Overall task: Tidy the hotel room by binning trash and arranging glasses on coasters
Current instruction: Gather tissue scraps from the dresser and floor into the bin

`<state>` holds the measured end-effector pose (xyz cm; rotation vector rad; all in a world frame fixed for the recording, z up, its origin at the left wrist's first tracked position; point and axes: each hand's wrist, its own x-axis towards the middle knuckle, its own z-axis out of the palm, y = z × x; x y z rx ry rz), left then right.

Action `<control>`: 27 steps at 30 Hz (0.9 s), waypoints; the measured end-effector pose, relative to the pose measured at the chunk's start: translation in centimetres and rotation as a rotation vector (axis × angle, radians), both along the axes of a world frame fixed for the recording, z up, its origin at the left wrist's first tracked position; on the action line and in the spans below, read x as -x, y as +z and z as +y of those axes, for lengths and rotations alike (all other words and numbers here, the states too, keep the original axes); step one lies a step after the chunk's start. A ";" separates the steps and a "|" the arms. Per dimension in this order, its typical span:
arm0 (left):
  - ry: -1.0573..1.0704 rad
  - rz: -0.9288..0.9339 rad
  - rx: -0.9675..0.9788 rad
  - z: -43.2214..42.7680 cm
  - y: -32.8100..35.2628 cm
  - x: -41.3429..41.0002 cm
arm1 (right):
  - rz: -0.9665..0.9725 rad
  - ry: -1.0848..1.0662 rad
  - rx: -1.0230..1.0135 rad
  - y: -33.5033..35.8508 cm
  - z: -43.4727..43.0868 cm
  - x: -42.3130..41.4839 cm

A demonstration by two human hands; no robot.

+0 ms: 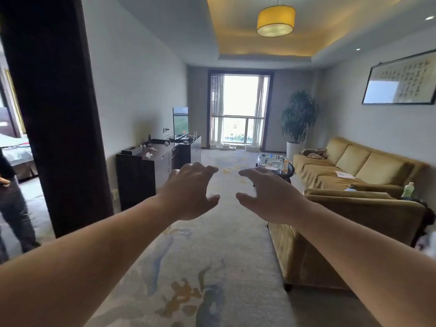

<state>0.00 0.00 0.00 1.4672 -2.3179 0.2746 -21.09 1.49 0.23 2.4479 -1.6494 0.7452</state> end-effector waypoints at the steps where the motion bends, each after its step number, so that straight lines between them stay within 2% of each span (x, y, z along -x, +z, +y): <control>1: -0.005 0.003 0.001 -0.1 -0.1 0.5 | -0.014 0.010 0.007 -0.1 -0.1 0.5; 13: -0.097 0.018 0.004 -2.2 -2.8 3.3 | -0.008 0.144 -0.055 -2.8 -2.2 5.7; 19: -0.121 -0.005 0.023 -5.0 -3.4 1.5 | -0.032 0.185 -0.017 -3.9 -6.0 3.6; 27: -0.099 0.016 0.016 -14.6 -4.2 -4.3 | 0.010 0.172 -0.036 -4.0 -15.7 -2.2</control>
